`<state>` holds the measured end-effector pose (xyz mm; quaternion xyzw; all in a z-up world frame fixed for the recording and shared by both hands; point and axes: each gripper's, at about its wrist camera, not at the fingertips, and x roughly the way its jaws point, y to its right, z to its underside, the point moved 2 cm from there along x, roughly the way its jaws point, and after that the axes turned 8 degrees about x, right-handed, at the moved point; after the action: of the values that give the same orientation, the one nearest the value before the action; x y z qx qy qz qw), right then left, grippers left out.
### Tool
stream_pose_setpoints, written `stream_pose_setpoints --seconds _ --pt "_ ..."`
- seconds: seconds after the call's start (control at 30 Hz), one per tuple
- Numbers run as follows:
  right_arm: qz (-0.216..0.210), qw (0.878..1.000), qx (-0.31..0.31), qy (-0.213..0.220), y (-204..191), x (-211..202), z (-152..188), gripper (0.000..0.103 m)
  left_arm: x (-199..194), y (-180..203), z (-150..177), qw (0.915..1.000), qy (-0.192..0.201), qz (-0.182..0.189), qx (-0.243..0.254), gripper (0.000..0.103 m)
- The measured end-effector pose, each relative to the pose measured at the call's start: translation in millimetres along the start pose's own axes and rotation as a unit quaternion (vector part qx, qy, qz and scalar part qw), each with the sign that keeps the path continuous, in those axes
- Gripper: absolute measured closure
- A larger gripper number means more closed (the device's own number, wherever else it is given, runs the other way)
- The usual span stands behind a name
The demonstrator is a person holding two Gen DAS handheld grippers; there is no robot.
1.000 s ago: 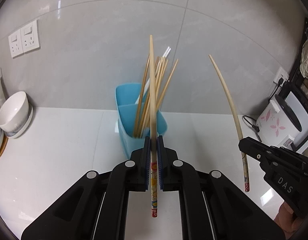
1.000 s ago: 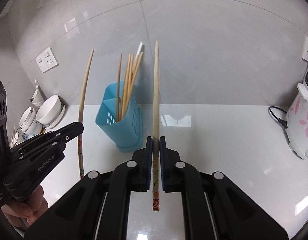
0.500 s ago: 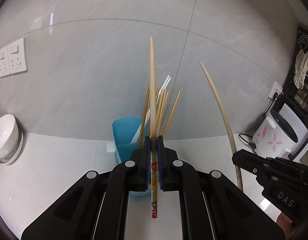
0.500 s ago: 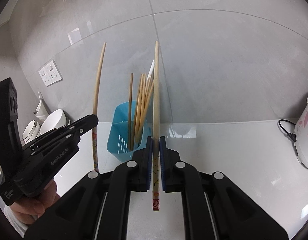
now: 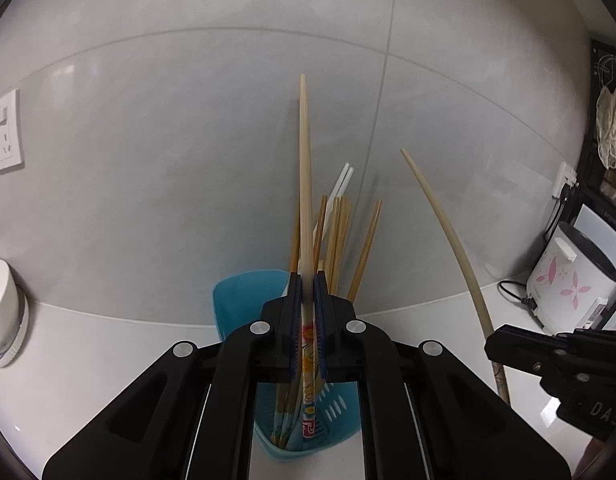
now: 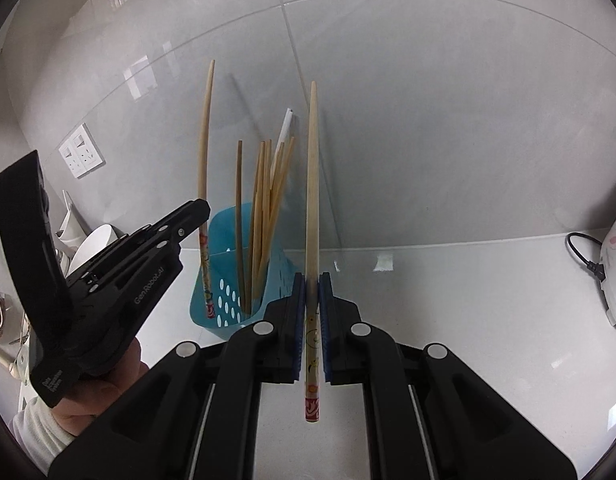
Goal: Organize utensils
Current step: 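Lift both chopsticks and lower the left tool's chopstick into the blue holder, then open the left tool to drop its chopstick into the blue holder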
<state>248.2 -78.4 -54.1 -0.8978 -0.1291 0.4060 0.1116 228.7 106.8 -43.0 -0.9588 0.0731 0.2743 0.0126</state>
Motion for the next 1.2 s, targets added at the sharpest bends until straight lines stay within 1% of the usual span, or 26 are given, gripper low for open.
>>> stream_pose_setpoints --seconds 0.07,0.27,0.37,0.57,0.67,0.7,0.73,0.77,0.8,0.83,0.97,1.0,1.03,1.07,1.13,1.2 --pt "0.003 1.000 0.003 -0.003 3 4 1 0.097 7 -2 4 1.0000 0.000 0.000 0.003 0.097" --pt "0.006 1.000 0.005 -0.009 5 15 1 0.097 28 -1 13 0.9998 -0.018 0.000 0.006 0.097" --pt "0.009 1.000 0.006 -0.012 4 19 2 0.097 37 1 16 0.9994 -0.034 0.004 0.010 0.097" --pt "0.010 1.000 0.001 -0.006 2 17 2 0.097 44 -1 19 0.9984 -0.055 0.000 0.008 0.096" --pt "0.006 1.000 -0.002 0.002 -1 12 2 0.097 39 -4 19 0.9977 -0.067 -0.005 0.007 0.094" --pt "0.004 1.000 -0.003 0.005 -1 8 3 0.097 37 -5 20 0.9973 -0.073 -0.006 0.007 0.091" --pt "0.001 1.000 -0.003 0.009 -3 6 2 0.097 35 -5 19 0.9969 -0.078 -0.009 0.008 0.084" --pt "-0.002 1.000 -0.004 0.014 -5 3 1 0.097 31 -8 20 0.9965 -0.082 -0.012 0.007 0.081" --pt "-0.006 1.000 -0.005 0.019 -6 1 0 0.097 26 -11 20 0.9963 -0.084 -0.014 0.004 0.076" --pt "-0.012 1.000 -0.008 0.025 -10 -2 -1 0.097 22 -13 21 0.9959 -0.089 -0.018 0.003 0.069" --pt "-0.035 0.998 -0.015 0.041 -21 -6 -5 0.097 5 -24 23 0.9939 -0.106 -0.033 -0.001 0.050" --pt "-0.041 0.998 -0.017 0.045 -25 -6 -6 0.097 0 -26 23 0.9935 -0.108 -0.036 -0.002 0.042" --pt "-0.048 0.997 -0.019 0.051 -29 -6 -7 0.097 -4 -29 23 0.9933 -0.109 -0.038 -0.003 0.037" --pt "-0.055 0.997 -0.020 0.054 -32 -7 -9 0.097 -9 -33 24 0.9932 -0.109 -0.039 -0.007 0.033" --pt "-0.071 0.995 -0.024 0.067 -40 -10 -12 0.097 -16 -37 23 0.9928 -0.112 -0.044 -0.009 0.028" --pt "-0.081 0.993 -0.031 0.075 -49 -11 -16 0.097 -23 -42 23 0.9924 -0.112 -0.051 -0.008 0.018"
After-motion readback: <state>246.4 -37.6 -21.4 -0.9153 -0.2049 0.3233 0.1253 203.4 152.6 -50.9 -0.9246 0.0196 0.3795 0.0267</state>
